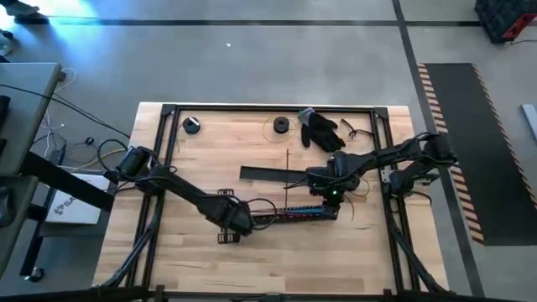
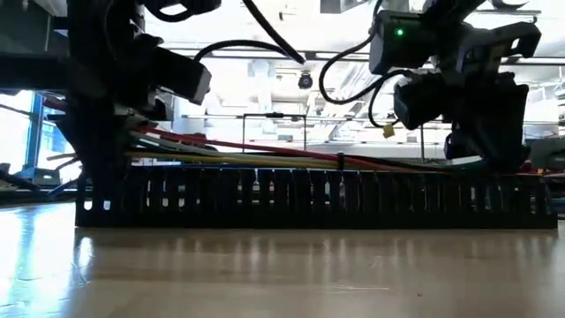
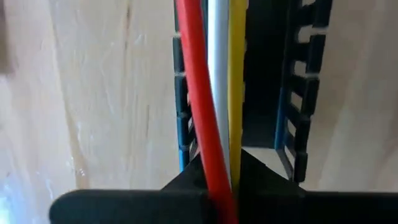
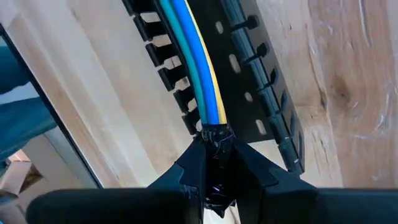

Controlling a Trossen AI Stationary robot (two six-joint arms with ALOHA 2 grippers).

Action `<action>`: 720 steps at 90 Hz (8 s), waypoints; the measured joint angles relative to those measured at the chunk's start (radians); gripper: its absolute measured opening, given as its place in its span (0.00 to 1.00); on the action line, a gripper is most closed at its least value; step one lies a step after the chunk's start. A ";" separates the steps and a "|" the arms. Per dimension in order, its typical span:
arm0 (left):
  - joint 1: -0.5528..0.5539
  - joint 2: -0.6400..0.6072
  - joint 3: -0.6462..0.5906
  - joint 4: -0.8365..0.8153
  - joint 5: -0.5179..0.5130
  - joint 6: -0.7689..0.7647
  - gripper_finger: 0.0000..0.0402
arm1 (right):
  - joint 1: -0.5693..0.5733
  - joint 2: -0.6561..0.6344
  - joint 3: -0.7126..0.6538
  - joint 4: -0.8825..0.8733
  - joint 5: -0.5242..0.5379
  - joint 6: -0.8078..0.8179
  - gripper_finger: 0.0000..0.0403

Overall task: Ziptie cables
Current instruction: Put the ziptied cables into the black cable duct, then close the black cable duct

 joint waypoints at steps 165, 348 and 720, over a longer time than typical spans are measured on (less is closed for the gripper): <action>0.530 -0.362 -0.384 0.592 0.533 -0.078 0.28 | 0.005 0.001 -0.001 0.028 0.023 -0.046 0.08; 0.195 -0.370 -0.358 0.105 0.262 -0.168 0.28 | 0.010 -0.015 0.001 0.043 -0.022 0.094 0.08; -0.016 -0.375 -0.214 0.369 -0.107 -0.388 0.26 | -0.232 0.177 0.505 -0.175 0.028 -0.555 0.60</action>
